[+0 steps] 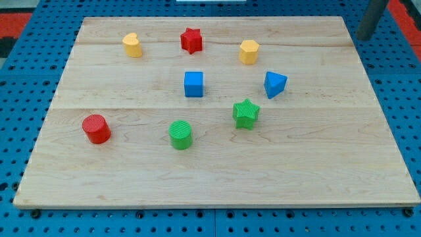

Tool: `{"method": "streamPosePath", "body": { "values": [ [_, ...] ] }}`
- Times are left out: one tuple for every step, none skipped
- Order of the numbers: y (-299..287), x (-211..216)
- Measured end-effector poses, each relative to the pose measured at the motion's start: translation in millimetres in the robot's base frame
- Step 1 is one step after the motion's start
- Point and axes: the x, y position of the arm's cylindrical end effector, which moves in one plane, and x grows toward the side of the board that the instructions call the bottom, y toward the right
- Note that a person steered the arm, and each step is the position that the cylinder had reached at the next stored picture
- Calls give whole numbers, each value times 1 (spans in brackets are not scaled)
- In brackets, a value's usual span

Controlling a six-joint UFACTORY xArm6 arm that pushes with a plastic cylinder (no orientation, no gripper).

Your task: Slide the blue triangle to the green star

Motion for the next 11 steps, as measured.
{"method": "streamPosePath", "body": {
  "values": [
    [-19, 23],
    [-19, 23],
    [-19, 23],
    [-19, 48],
    [-64, 71],
    [-107, 86],
    [-107, 86],
    [-156, 94],
    [-185, 106],
    [-208, 88],
    [-204, 122]
  ]
}}
